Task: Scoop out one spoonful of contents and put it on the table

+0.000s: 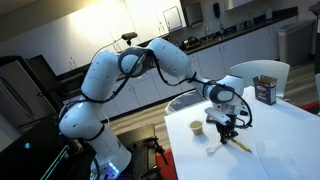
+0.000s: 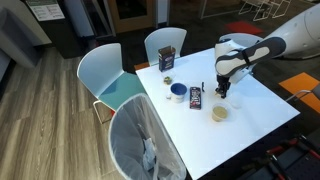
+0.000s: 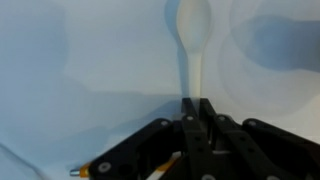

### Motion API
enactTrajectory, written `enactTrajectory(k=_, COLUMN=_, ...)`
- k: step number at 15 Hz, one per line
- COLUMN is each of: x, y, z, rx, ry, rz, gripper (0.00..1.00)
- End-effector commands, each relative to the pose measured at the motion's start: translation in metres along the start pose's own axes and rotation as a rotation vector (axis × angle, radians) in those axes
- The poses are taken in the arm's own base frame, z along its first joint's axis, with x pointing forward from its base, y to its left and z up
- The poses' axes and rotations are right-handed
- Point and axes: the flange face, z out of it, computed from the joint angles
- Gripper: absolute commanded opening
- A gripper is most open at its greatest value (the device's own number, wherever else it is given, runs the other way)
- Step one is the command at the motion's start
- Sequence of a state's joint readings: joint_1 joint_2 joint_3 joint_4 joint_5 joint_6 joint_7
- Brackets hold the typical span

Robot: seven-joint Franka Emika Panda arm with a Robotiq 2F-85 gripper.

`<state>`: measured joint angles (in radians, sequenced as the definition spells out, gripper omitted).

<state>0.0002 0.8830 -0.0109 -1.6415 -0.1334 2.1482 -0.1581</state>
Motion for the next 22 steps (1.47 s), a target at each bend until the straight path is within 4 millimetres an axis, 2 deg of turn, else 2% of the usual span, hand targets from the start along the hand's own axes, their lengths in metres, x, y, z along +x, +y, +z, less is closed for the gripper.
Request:
enactTrajectory(k=1, x=-0.009, y=-0.005, z=-0.002, rx=-0.007, ry=-0.032, rz=-0.004, gripper=0.03)
enactTrajectory(k=5, x=-0.025, y=-0.004, z=-0.014, rx=0.020, ry=-0.017, rz=0.027, gripper=0.03)
enactTrajectory(k=7, x=-0.026, y=-0.003, z=-0.014, rx=0.026, ry=-0.023, rz=0.031, gripper=0.03)
enactTrajectory(k=8, x=-0.026, y=-0.004, z=-0.014, rx=0.023, ry=-0.029, rz=0.034, gripper=0.36)
enactTrajectory(k=9, x=-0.024, y=-0.005, z=-0.013, rx=0.019, ry=-0.033, rz=0.032, gripper=0.38)
enactTrajectory(k=11, x=-0.023, y=-0.006, z=-0.011, rx=0.018, ry=-0.035, rz=0.027, gripper=0.50)
enactTrajectory(k=17, x=-0.019, y=-0.008, z=-0.007, rx=0.023, ry=-0.042, rz=0.018, gripper=0.96)
enactTrajectory(k=18, x=-0.018, y=-0.008, z=-0.005, rx=0.024, ry=-0.047, rz=0.017, gripper=0.99)
enactTrajectory(k=20, x=-0.017, y=-0.008, z=-0.002, rx=0.025, ry=-0.056, rz=0.019, gripper=1.00)
enactTrajectory(k=21, x=-0.016, y=-0.008, z=0.000, rx=0.025, ry=-0.058, rz=0.020, gripper=0.75)
enactTrajectory(k=22, x=-0.016, y=-0.008, z=0.002, rx=0.025, ry=-0.061, rz=0.018, gripper=0.75)
